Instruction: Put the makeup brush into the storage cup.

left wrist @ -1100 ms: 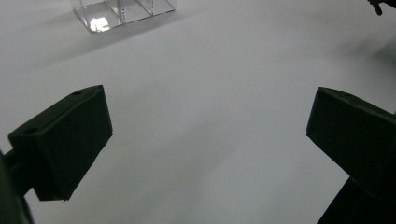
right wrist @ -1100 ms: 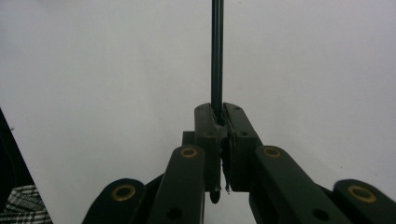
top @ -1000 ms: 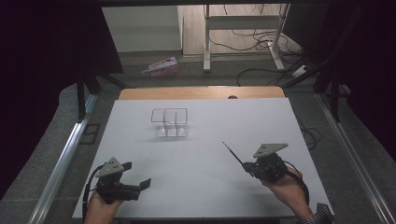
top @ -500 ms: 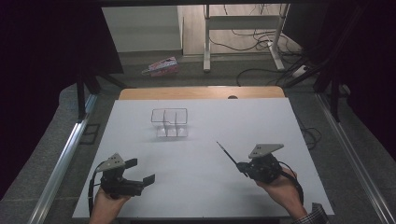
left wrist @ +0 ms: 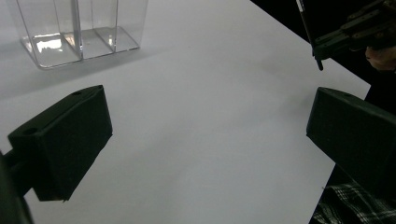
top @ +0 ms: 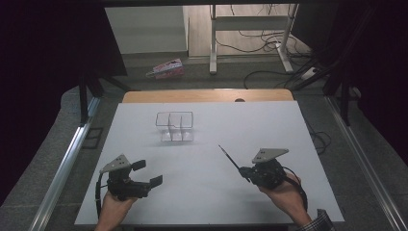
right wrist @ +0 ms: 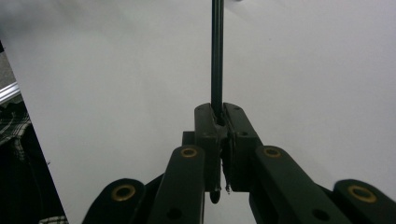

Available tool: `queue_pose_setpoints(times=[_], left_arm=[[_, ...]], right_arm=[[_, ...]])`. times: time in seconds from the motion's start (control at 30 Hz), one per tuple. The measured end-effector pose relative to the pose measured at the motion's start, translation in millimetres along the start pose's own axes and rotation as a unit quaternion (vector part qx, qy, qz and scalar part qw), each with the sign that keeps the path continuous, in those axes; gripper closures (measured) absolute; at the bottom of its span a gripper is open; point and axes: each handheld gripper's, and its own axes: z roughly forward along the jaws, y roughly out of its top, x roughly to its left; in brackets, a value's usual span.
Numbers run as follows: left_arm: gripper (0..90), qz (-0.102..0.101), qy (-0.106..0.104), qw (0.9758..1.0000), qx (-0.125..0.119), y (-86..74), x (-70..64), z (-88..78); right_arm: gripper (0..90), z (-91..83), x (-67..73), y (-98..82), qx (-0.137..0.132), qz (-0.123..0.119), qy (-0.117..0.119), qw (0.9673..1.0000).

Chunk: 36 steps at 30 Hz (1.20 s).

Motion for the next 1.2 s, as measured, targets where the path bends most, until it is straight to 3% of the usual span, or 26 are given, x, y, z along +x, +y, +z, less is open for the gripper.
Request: queue_pose_setpoints(times=[0.4, 0.67, 1.0, 1.2], left_arm=[[0.7, -0.008, -0.018, 0.9997, -0.013, 5.7, -0.6, 10.4], [0.0, -0.012, -0.051, 0.9986, -0.013, 11.6, -3.9, 24.9], [0.0, -0.009, -0.076, 0.997, -0.01, 19.3, -9.8, 41.6], [0.0, -0.015, -0.098, 0.995, -0.015, 24.7, -11.2, 51.3]], right_arm=[[85.3, 4.9, 5.3, 5.7, -0.015, 0.005, -0.001, 0.9999], [85.3, 10.1, 11.2, 10.8, -0.028, 0.003, 0.007, 0.9996], [85.3, 18.1, 20.9, 16.2, -0.038, 0.001, 0.024, 0.999], [85.3, 21.4, 24.8, 17.8, -0.046, 0.006, 0.034, 0.9983]])
